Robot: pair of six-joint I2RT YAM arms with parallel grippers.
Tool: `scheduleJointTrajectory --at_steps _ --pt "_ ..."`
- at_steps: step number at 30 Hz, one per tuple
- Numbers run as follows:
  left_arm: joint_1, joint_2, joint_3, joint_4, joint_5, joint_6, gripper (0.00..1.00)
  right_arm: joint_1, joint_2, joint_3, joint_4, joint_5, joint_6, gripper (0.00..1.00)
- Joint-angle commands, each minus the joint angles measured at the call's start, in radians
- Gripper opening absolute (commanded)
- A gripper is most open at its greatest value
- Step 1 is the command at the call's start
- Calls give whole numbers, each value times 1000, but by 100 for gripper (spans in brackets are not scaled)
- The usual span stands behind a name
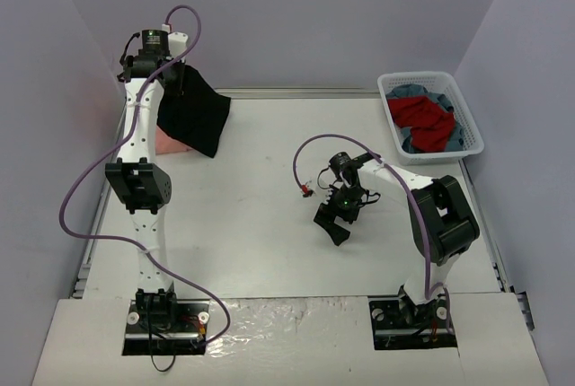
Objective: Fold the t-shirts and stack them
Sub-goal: Put the neatly folded tshirt into the corner of the board with the left arm
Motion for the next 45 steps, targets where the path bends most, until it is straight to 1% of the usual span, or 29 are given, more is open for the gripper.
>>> scheduleJointTrajectory --at_steps 1,15,16,33,41,45 --pt "1 -115 51 27 -48 34 2 -7 11 -9 -34 10 7 100" --pt "1 -138 50 48 -77 50 2 -7 29 -9 -34 22 8 100" --pt "31 -139 48 48 -77 50 2 -7 29 -7 -32 24 8 100" --pt "123 -98 9 93 -46 43 2 -7 72 -4 -34 33 16 100" --pt "159 -93 -105 169 -42 37 2 -20 84 -1 -34 33 18 100" --pt "178 -78 -130 199 -46 37 2 -31 95 -1 -37 35 18 100"
